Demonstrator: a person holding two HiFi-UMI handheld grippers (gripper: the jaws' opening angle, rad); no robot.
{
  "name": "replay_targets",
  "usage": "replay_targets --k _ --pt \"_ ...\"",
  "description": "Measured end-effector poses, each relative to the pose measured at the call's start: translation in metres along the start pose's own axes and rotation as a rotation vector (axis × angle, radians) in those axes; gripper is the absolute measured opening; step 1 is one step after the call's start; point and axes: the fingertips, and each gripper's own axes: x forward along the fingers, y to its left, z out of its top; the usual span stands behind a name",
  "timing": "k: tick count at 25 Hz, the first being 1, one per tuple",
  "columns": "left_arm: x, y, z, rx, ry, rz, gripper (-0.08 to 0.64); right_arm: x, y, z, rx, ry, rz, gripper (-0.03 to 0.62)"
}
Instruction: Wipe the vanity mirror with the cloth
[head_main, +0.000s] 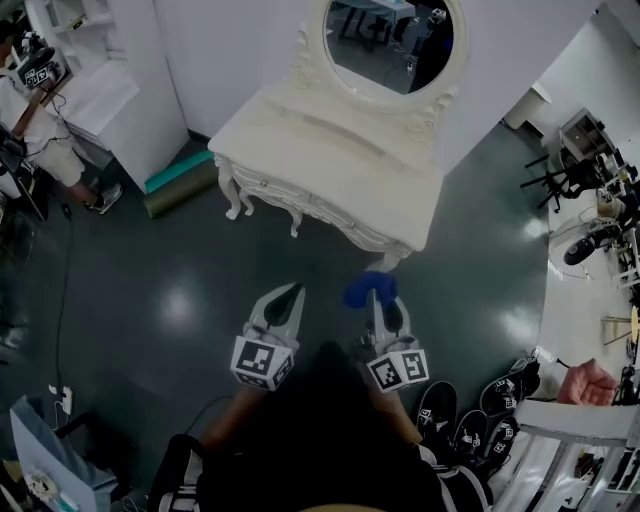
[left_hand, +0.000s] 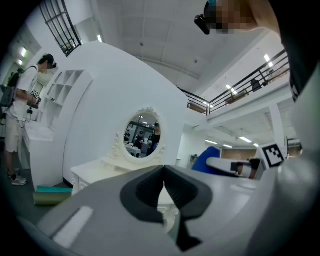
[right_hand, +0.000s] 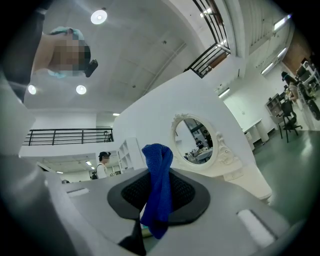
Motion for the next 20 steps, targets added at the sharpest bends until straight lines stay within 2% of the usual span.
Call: replay_targets --k 5,9,14,20 --pt "-0.002 0.017 0.003 -0.034 -0.012 0.006 0.011 0.015 0.005 -0.004 -0.005 0.008 -0.032 0.074" --pt "0.012 0.039 0.012 -0.016 -0.029 0.019 0.011 0.046 0.005 -0.003 0.006 0.001 -0.031 0.074" --pt "0.052 0.076 0.022 -0.009 -0.028 0.036 0.011 0.105 -0.005 -0.01 0.019 0.004 -0.011 0.074" --pt "0.124 0.116 0.052 0.016 -0.036 0.057 0.011 0.191 -0.034 0.005 0.01 -0.012 0.02 0.074"
